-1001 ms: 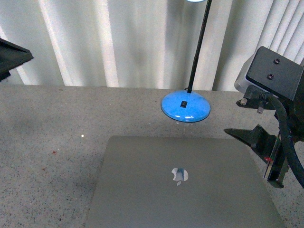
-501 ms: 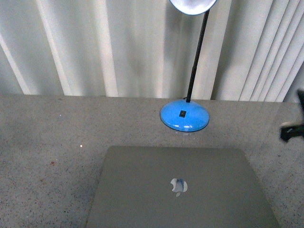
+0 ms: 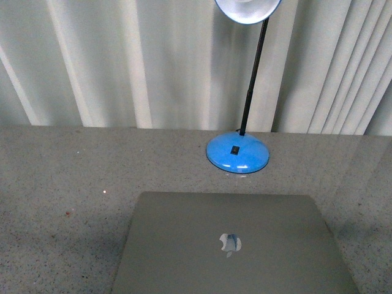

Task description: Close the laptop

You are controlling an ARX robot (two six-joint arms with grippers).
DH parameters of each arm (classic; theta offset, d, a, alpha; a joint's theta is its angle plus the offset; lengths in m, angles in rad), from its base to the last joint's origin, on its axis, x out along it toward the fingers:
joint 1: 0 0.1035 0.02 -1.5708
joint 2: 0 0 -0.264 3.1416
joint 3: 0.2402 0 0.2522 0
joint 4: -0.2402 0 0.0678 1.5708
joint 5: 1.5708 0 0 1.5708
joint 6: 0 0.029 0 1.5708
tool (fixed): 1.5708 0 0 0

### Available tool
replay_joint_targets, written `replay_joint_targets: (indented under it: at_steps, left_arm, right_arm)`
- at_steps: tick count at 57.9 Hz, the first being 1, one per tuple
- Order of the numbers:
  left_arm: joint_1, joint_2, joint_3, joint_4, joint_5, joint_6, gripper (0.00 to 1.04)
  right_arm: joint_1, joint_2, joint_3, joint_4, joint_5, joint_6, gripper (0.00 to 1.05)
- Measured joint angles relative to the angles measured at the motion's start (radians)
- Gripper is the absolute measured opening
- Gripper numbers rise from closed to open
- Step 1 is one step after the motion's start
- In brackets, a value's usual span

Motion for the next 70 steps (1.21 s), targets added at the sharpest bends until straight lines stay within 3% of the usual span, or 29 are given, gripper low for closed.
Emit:
replay_joint_targets:
  at_steps: [33,70]
  left_arm:
    - [0.000,-0.409,-0.010,-0.359,0.000,0.000,0.04]
    - [0.000,-0.676,-0.010,-0.620,0.000,0.000,0.04]
  right_arm:
    - [-0.001,-0.440,-0.055,-0.370,-0.005,0.002,0.03]
    - [-0.001,-0.759,-0.055,-0.674,-0.005,0.002,0.03]
